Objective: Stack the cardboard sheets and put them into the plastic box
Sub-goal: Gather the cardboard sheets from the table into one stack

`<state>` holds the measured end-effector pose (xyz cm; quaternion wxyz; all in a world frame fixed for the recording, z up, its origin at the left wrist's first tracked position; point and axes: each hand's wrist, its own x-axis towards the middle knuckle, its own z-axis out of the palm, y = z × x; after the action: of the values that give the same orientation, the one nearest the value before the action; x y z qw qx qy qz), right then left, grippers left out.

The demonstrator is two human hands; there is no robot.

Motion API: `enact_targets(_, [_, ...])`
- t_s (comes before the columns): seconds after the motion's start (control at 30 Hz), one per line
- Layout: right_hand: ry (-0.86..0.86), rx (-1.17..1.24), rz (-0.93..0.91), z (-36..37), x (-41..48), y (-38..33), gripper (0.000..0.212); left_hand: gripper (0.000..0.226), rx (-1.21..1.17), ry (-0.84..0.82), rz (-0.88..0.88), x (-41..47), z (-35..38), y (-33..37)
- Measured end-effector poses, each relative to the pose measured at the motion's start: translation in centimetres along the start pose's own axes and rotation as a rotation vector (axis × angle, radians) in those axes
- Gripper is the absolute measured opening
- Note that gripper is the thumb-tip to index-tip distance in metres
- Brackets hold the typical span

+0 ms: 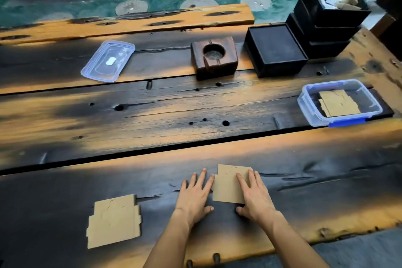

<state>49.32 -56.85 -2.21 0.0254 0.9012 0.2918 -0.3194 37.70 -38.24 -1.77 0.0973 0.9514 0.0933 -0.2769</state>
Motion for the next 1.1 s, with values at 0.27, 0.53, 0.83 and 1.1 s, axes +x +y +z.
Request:
enact_targets(0.27, [-0.025,0.071,-0.001,-0.2,0.9,3.2,0.101,0.095,0.030,-0.049,0.043,2.8,-0.8,2.1])
enact_targets(0.53, [0.019,-0.022,-0.071,-0.7,1.9,3.9,0.108,0.091,0.026,-0.050,0.045,3.6,-0.2,3.2])
enact_targets(0.83, [0.070,0.013,-0.120,-0.3,2.1,3.0,0.101,0.073,-0.034,0.002,0.013,3.5,0.0,2.8])
enact_targets(1.1, [0.109,0.018,-0.145,-0.4,1.5,2.2,0.107,0.075,-0.022,0.017,0.024,2.7,-0.1,1.5])
